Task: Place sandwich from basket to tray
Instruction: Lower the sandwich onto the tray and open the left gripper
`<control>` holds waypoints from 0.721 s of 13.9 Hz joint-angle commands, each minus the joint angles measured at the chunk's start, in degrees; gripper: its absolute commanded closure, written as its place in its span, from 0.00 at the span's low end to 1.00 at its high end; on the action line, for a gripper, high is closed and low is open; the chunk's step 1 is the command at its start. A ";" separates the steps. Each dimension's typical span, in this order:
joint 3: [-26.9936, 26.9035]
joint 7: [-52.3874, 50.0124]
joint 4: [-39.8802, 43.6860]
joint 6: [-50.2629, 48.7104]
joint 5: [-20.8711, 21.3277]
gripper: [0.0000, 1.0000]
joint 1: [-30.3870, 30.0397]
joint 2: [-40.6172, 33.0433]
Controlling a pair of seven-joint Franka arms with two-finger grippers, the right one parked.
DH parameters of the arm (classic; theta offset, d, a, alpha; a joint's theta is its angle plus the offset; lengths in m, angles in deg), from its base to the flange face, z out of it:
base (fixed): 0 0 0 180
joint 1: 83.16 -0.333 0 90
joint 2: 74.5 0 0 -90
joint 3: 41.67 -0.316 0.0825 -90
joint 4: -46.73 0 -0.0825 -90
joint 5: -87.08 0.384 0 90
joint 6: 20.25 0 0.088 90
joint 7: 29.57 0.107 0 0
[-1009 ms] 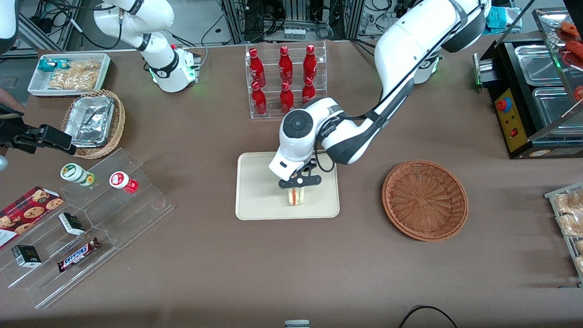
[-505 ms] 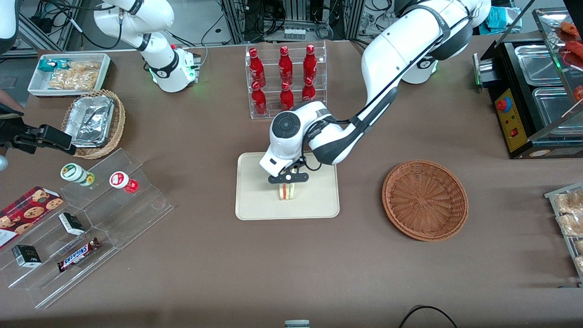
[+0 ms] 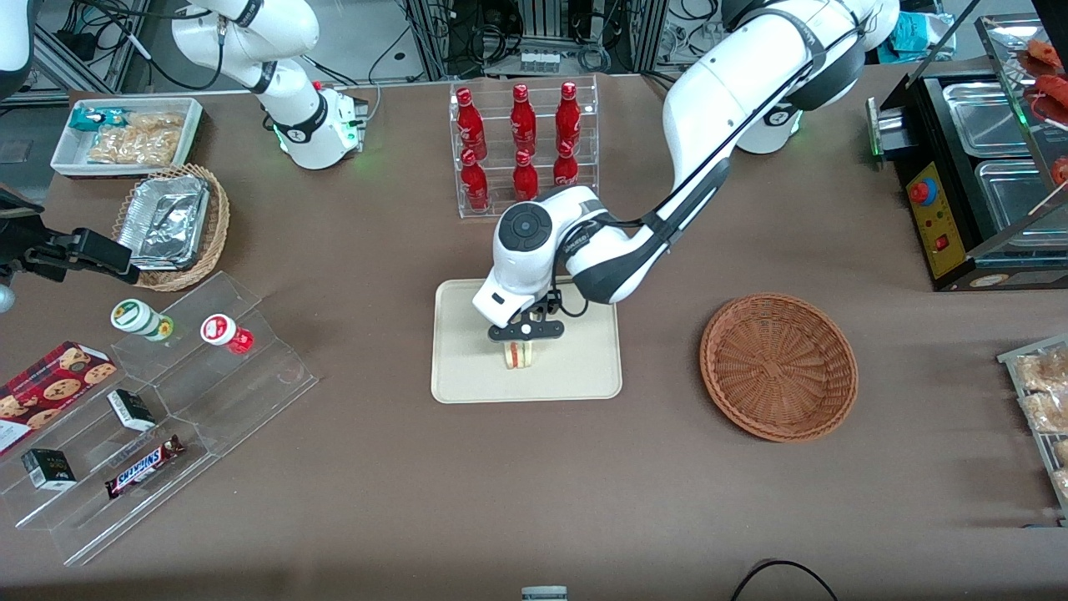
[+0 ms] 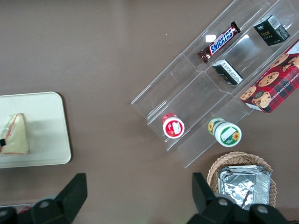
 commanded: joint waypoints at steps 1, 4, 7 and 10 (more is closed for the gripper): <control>-2.05 -2.82 -1.06 -5.66 1.17 0.00 0.40 -6.83; -5.30 -5.01 -2.20 -14.26 -0.14 0.00 0.31 -12.03; -10.56 -4.85 -4.30 -17.46 -3.12 0.00 0.22 -15.28; -17.24 1.88 -10.45 -16.49 -8.91 0.00 0.13 -20.81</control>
